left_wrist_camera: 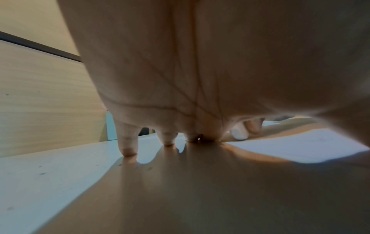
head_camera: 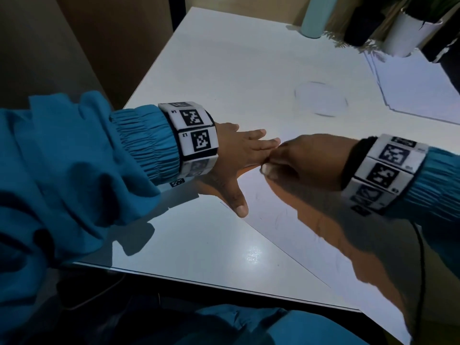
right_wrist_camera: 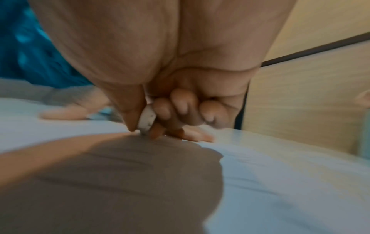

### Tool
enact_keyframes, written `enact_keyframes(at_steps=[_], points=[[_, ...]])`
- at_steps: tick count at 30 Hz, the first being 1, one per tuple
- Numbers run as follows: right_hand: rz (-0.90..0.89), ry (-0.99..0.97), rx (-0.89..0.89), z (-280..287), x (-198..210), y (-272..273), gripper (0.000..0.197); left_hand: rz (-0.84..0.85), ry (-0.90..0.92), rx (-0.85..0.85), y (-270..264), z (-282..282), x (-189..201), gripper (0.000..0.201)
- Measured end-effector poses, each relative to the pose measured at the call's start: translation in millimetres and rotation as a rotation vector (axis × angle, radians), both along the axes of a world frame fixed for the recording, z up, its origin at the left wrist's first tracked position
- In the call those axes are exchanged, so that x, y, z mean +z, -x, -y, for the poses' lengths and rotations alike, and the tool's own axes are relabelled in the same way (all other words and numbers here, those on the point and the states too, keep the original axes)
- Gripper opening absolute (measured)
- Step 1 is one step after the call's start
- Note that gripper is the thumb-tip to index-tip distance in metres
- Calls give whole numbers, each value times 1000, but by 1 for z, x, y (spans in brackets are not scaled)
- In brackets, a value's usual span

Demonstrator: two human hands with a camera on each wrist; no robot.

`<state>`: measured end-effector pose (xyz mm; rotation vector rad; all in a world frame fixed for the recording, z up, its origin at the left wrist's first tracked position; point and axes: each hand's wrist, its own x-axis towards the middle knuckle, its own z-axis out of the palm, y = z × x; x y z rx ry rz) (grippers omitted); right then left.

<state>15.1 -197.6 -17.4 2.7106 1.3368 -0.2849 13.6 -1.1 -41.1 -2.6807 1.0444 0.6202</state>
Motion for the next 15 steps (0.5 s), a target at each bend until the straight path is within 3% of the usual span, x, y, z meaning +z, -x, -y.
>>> enact_keyframes(at_steps=[4,9,15], points=[[-135,17,119,-15,-5,50,24,18,10,5,1,-3,-5,150],[-5,86,-94,-4,-3,-3,34,7,-35,-9,2,1,1,145],[-215,72,70,-15,-3,45,34,26,-4,-5,1,-4,-6,151]])
